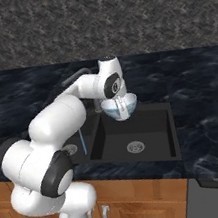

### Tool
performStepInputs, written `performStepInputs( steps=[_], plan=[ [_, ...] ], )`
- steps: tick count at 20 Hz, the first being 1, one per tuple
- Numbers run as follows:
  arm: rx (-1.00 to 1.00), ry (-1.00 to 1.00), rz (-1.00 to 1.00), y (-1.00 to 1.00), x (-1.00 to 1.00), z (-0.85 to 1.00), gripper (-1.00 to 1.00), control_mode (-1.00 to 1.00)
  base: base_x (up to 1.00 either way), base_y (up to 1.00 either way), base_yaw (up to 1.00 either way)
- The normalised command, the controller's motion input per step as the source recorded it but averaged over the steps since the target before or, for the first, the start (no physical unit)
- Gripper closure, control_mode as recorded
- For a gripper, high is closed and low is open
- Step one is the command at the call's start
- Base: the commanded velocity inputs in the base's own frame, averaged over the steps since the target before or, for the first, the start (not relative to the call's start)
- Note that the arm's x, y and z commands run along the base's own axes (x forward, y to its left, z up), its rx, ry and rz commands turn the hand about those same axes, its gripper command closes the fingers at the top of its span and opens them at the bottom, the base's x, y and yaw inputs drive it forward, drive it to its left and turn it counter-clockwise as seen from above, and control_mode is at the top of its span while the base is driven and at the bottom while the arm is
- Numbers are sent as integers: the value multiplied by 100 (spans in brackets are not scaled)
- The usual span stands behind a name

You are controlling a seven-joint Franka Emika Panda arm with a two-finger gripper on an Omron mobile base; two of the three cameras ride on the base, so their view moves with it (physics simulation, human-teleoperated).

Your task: Rinse each bowl for a few seconds and place them down in the sink or on the counter.

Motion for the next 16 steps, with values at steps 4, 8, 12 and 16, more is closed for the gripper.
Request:
performStepInputs(
  steps=[4,8,12,16],
  plan=[
    [3,-5,13,43,3,-1,100,-100,0,0,0],
    [0,-7,12,43,0,-5,100,-100,0,0,0],
    [0,-6,10,48,2,-11,100,-100,0,0,0],
    [0,-5,9,47,8,-13,100,-100,0,0,0]
  ],
)
